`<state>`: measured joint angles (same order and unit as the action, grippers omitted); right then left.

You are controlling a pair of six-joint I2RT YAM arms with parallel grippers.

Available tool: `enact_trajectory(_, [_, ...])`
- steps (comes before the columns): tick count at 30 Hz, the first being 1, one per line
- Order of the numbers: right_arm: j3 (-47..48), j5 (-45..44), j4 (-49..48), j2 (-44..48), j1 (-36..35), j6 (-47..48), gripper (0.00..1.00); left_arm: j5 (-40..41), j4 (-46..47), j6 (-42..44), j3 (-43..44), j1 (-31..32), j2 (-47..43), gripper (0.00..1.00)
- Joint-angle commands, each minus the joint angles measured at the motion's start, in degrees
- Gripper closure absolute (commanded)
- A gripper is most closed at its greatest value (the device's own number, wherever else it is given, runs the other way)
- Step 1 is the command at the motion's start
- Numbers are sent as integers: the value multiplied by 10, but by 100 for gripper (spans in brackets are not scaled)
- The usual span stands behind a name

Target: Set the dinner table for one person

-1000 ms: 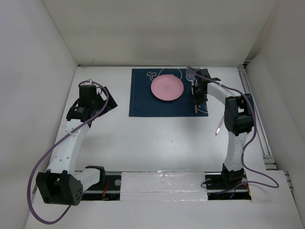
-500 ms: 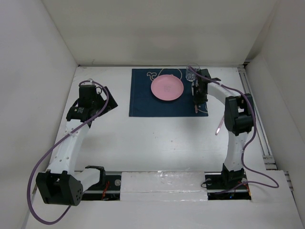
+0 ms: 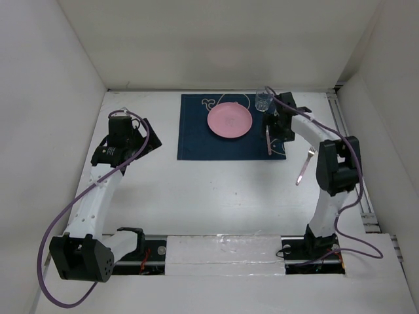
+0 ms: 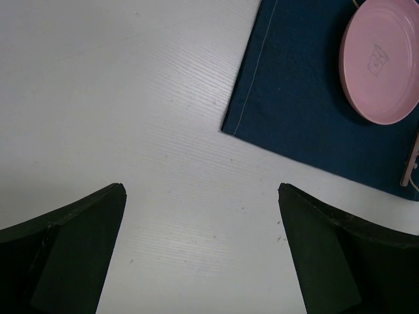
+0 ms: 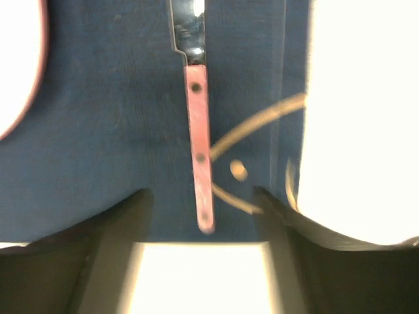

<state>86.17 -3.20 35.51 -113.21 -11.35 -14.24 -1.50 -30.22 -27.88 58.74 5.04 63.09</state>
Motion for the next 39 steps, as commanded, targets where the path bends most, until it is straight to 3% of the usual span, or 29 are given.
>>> enact_trajectory(1, [-17, -58, -43, 110, -3, -32, 0, -4, 11, 8, -2, -1, -16, 0])
enact_trajectory(4, [-72, -69, -63, 152, 27, -66, 0, -4, 11, 8, -2, -1, -16, 0])
enact_trajectory(12, [-250, -25, -97, 231, 191, -119, 0, -10, 11, 8, -7, -1, -21, 0])
enact_trajectory(21, [-306, -37, -119, 256, 204, -119, 5, -15, 11, 8, -7, -1, -26, 0])
enact_trajectory(24, [-301, -37, -119, 227, 199, -108, 14, -15, 11, 8, -7, -1, -31, 0])
enact_trajectory(25, [-301, -37, -119, 219, 199, -108, 25, -15, 11, 8, -7, -1, -31, 0])
enact_trajectory(26, [-301, -48, -119, 207, 199, -108, 28, -9, 11, 8, -7, -1, -37, 0])
enact_trajectory(30, [-301, -67, -113, 179, 199, -108, 32, 4, 11, 8, -7, -1, -42, 0])
enact_trajectory(31, [-301, -67, -113, 173, 199, -99, 38, 4, 11, 8, -2, -1, -47, 0])
enact_trajectory(32, [-296, -67, -113, 168, 191, -98, 49, 4, 11, 8, -2, -1, -47, 0])
enact_trajectory(34, [-290, -55, -108, 150, 191, -93, 60, 4, 11, 8, -2, -1, -47, 0])
enact_trajectory(35, [-285, -41, -108, 144, 191, -86, 70, 4, 11, 8, -2, -1, -47, 0])
enact_trajectory(36, [-285, -41, -103, 139, 191, -86, 100, 4, 11, 8, -2, -1, -47, 0])
enact_trajectory(39, [-280, -43, -103, 148, 186, -101, 100, 4, 11, 8, -2, -1, -47, 0])
